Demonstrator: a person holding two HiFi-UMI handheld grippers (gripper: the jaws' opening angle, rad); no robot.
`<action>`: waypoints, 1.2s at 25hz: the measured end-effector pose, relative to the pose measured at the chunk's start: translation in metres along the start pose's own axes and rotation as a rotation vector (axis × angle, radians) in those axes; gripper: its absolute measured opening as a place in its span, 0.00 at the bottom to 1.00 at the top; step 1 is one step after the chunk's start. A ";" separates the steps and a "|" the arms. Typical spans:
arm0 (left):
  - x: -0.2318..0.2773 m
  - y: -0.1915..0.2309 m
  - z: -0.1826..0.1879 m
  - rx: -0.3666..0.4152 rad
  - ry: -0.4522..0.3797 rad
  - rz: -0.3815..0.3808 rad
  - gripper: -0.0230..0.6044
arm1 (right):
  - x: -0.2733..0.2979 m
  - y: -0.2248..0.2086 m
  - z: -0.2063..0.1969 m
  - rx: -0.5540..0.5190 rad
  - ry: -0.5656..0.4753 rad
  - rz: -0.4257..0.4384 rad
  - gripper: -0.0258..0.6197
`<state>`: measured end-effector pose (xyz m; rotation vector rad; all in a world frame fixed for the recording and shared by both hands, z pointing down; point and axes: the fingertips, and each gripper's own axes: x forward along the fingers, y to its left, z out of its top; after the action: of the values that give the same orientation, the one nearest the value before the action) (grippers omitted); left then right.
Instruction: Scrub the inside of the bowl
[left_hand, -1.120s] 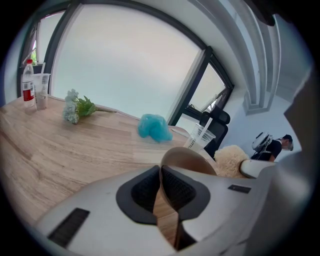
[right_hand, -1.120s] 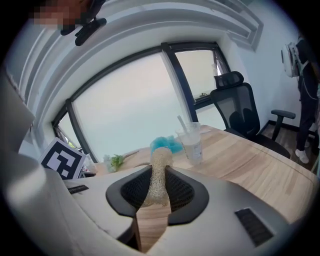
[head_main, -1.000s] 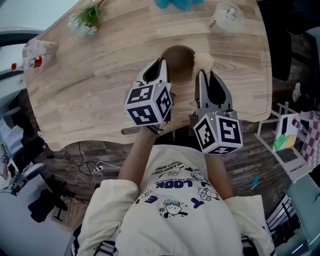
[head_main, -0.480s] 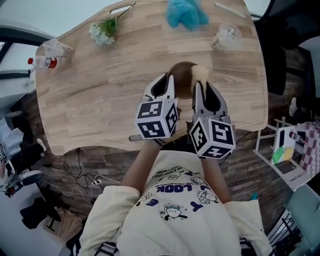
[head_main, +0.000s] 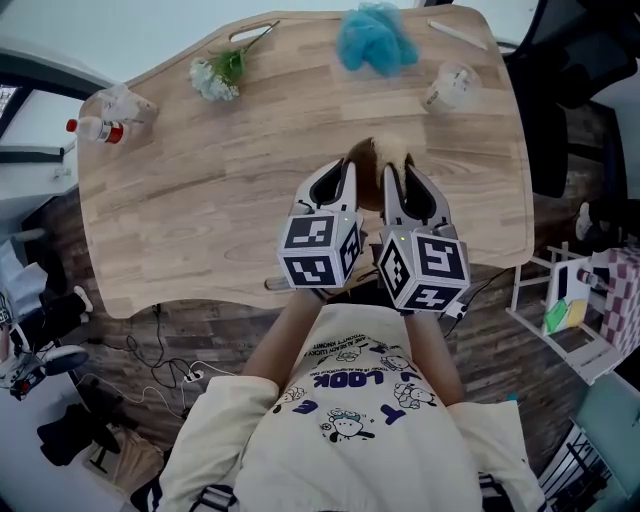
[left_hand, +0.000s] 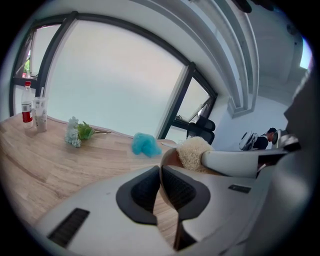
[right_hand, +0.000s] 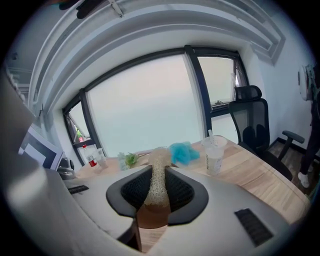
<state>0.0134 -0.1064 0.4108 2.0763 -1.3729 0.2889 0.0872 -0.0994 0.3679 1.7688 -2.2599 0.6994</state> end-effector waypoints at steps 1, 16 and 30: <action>0.000 0.000 0.001 0.004 -0.001 -0.004 0.11 | 0.001 0.003 0.000 -0.011 0.003 0.014 0.17; -0.006 0.011 0.006 0.034 -0.004 -0.001 0.11 | 0.010 0.051 0.001 0.052 0.062 0.245 0.16; -0.016 0.019 0.018 0.027 -0.059 0.050 0.11 | 0.010 0.009 0.002 -0.259 0.065 0.031 0.16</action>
<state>-0.0132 -0.1100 0.3958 2.0895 -1.4655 0.2704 0.0760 -0.1070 0.3682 1.5713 -2.2229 0.4380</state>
